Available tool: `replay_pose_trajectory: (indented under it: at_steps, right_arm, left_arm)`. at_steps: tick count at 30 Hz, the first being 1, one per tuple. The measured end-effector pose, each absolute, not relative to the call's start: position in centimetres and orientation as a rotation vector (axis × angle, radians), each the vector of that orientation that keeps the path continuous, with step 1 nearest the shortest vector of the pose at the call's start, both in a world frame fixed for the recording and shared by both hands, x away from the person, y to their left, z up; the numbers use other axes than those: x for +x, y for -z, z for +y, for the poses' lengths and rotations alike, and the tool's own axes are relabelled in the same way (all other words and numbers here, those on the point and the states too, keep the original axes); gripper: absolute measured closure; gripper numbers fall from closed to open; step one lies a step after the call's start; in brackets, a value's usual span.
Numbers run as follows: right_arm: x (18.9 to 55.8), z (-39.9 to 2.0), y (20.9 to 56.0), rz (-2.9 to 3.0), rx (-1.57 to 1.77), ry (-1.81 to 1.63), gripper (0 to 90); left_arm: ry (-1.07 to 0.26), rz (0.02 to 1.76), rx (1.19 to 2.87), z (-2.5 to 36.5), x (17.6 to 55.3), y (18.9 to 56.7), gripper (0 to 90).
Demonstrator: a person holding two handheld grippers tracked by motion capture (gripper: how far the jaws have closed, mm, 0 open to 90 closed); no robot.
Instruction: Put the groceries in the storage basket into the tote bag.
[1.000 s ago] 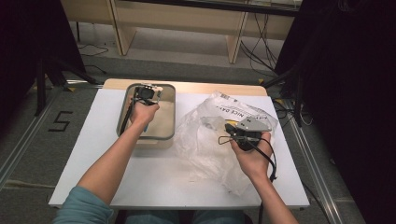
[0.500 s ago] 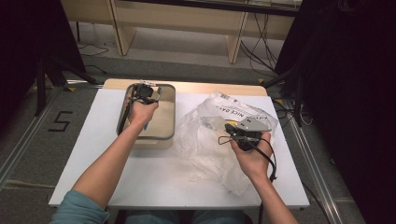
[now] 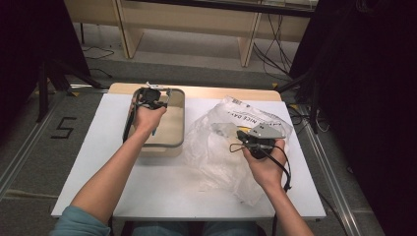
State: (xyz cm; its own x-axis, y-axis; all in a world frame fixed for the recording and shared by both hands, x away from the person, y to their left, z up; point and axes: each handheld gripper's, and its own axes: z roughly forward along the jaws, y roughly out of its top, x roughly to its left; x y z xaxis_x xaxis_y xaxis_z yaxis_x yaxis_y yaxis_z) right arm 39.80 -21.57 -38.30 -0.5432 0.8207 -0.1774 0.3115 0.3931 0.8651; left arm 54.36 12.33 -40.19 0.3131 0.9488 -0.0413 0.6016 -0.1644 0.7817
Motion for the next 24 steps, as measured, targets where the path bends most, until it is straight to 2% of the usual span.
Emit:
replay_pose_trajectory:
  at_steps: [24]
  right_arm:
    - [39.8,-21.6,38.4,2.05,0.965,-1.092,90.0]
  left_arm:
    - [-0.592,1.31,1.821,12.0,51.5,37.9,79.9]
